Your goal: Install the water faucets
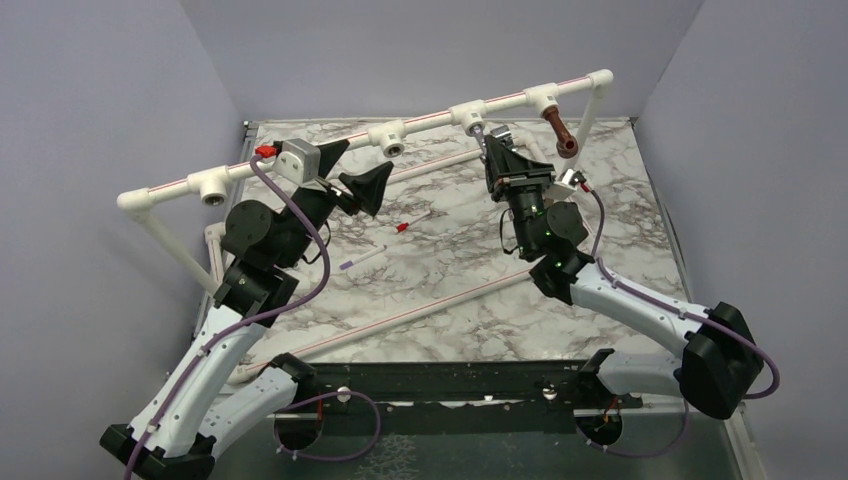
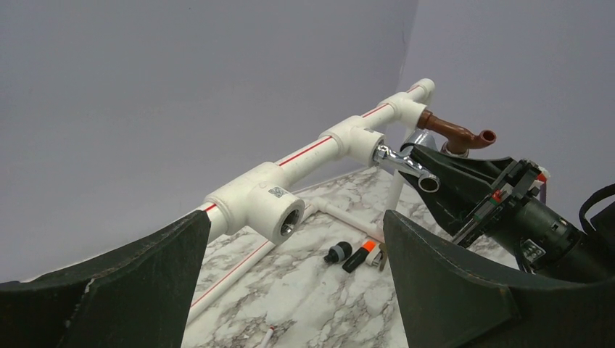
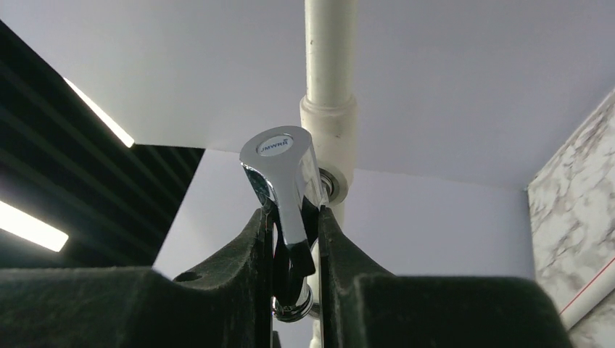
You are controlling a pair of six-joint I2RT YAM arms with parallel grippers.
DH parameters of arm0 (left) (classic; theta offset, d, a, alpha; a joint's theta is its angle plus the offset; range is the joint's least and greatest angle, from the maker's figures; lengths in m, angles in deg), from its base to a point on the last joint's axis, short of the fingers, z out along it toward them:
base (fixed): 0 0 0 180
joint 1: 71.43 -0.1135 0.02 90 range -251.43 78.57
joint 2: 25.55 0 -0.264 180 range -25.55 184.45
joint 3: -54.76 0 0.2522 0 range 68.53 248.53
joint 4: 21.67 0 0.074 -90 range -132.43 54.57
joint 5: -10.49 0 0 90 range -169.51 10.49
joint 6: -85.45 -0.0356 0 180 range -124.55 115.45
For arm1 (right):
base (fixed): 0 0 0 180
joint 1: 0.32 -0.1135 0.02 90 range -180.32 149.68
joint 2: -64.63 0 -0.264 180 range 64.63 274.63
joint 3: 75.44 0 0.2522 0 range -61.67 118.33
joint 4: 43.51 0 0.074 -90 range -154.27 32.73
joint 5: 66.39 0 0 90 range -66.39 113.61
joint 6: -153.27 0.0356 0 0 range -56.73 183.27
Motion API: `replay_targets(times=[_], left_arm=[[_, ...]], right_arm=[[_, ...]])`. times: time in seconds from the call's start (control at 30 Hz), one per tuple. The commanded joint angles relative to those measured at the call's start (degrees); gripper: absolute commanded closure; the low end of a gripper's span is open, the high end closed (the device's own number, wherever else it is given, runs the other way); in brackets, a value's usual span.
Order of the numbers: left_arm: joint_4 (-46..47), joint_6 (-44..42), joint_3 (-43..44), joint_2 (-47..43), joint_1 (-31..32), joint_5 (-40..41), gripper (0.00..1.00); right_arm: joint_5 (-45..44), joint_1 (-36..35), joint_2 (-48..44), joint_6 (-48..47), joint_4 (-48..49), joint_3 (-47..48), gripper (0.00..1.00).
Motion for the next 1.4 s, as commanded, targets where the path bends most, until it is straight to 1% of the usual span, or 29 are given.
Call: replay_targets(times=[0.0,0.17,0.2,0.47,0.57,0.73,0.87,1.07,1.13,1.2,1.27,1.37], left_arm=[[2.1,-0.5,-0.7,-0.3,0.3,1.3,0.10],[2.0,-0.5,-0.8,0.2,0.3,1.1,0.10],[2.0,-0.5,-0.8,0.4,0.3,1.1,0.10],[1.9,-0.8,-0.9,1.1,0.3,1.4,0.10],[1.7,-1.0,-0.9,1.3,0.2,1.5,0.10],[1.6,-1.1,-0.8,1.6,0.2,1.5,0.10],[1.6,-0.9,-0.8,1.5,0.2,1.4,0.10],[1.6,-0.9,-0.7,1.5,0.2,1.4,0.10],[1.6,-1.0,-0.7,1.4,0.2,1.5,0.10],[1.7,-0.9,-0.8,1.4,0.2,1.5,0.10],[1.5,-0.9,-0.8,1.5,0.2,1.3,0.10],[1.5,-0.8,-0.7,1.4,0.2,1.4,0.10]], right_arm=[[3.1,-0.5,0.7,15.8,-10.6,1.2,0.99],[3.7,-0.5,-0.8,17.0,-16.3,1.8,0.99],[3.6,-0.5,-1.0,16.9,-16.7,1.6,0.97],[2.7,-0.5,-3.5,13.7,-17.9,-0.4,0.47],[2.5,-0.5,-4.8,12.6,-18.3,-1.2,0.34],[1.8,-0.4,-8.0,9.4,-20.1,-2.6,0.21],[2.1,-0.5,-11.5,4.4,-20.7,-4.0,0.17],[2.9,-0.5,-16.9,-1.2,-24.7,-5.7,0.16],[3.7,-0.5,-18.5,-4.9,-25.4,-5.8,0.16],[4.4,-0.4,-19.9,-7.8,-28.9,-5.0,0.17],[5.0,-0.4,-21.0,-12.9,-31.6,-4.2,0.17],[6.1,-0.5,-22.9,-21.4,-31.4,-4.7,0.18]])
